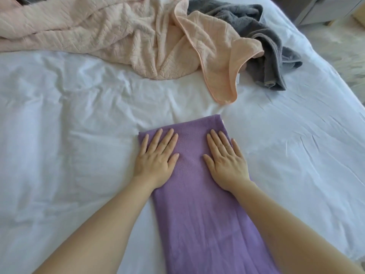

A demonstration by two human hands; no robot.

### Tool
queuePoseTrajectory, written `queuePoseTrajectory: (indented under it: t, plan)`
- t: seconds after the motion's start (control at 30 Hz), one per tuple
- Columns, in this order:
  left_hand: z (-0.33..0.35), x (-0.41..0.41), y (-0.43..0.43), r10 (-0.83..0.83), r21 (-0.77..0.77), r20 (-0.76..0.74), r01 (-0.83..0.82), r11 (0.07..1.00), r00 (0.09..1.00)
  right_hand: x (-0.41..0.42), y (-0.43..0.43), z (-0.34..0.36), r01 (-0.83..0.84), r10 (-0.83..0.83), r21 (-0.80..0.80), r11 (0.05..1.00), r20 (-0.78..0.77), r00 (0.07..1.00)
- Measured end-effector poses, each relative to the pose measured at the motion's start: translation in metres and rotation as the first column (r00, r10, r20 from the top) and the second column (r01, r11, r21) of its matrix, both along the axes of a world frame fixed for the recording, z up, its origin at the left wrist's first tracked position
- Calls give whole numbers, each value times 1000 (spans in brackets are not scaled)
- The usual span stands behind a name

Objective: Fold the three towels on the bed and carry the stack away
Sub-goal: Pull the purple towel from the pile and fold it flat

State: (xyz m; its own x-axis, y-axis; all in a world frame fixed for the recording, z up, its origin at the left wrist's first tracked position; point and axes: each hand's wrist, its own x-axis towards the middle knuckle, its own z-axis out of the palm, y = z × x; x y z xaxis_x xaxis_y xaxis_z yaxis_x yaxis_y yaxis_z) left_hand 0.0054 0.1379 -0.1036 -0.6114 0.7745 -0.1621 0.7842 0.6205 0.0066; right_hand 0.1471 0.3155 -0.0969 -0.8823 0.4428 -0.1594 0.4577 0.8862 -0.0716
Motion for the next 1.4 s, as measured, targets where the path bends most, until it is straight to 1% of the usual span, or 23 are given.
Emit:
queuePoseTrajectory:
  t: [0.03,0.1,0.13,0.2,0.23,0.27,0.33,0.4,0.5,0.57,0.6,0.67,0.73,0.83,0.9,1.0,1.1,1.13,1.2,1.23,1.27,1.3,1.4]
  plan:
    - [3,2,2,21,1,-8,-21,1000,1000,2,1,3,29,-29,-15,999,-5,1000]
    - [14,16,4,84,67,1,-84,994,996,10,-6,12,91,-96,-68,994,-74,993]
    - [21,31,3,108,128,12,-109,986,994,17,-14,16,93,-104,-99,991,-120,987]
    - [27,72,-5,79,233,32,-85,969,996,38,-35,19,14,-38,-160,987,-149,988]
    - [26,94,-13,53,229,42,-61,972,998,53,-44,17,-42,23,-160,986,-117,993]
    - [24,112,-22,50,185,67,-61,981,997,69,-50,12,-85,77,-134,987,-64,995]
    - [18,129,-37,116,108,86,-125,986,990,91,-47,4,-99,99,-64,993,-3,995]
    - [13,130,-42,190,93,50,-194,977,980,102,-36,3,-47,47,-41,998,-16,999]
    - [9,140,-54,321,56,110,-328,943,941,119,-32,8,49,-52,-113,992,-19,998]
    - [14,166,-67,376,96,167,-395,914,911,141,-39,13,130,-140,-200,971,-36,990]
    - [19,182,-74,382,125,189,-408,904,905,153,-44,16,141,-152,-212,967,-37,988]
    - [26,213,-87,380,199,230,-426,883,896,177,-56,20,120,-130,-183,976,-46,990]
    - [27,235,-93,392,291,283,-467,835,876,195,-65,21,143,-163,-210,967,-78,984]
    - [33,255,-96,436,341,413,-580,740,800,212,-72,25,246,-304,-356,901,-115,946]
    - [40,267,-99,444,359,450,-612,705,775,220,-72,29,260,-335,-433,863,-105,937]
    - [53,286,-106,440,355,461,-615,704,770,233,-70,38,256,-319,-458,851,-64,946]
    - [61,307,-116,451,283,509,-637,717,733,251,-71,49,264,-292,-477,838,17,956]
    - [62,310,-119,480,236,506,-650,722,716,255,-70,52,266,-282,-464,845,36,959]
    - [64,300,-120,550,163,469,-679,716,691,254,-62,57,267,-271,-367,891,42,962]
    - [63,289,-118,572,155,470,-701,697,673,248,-57,58,268,-275,-324,907,26,961]
    - [62,275,-113,581,165,501,-730,663,642,239,-51,57,275,-292,-327,904,-4,956]
    - [59,258,-106,579,184,554,-766,616,598,226,-45,56,291,-328,-383,877,-33,944]
    - [50,206,-80,562,183,711,-883,432,423,177,-25,47,347,-463,-610,713,-37,885]
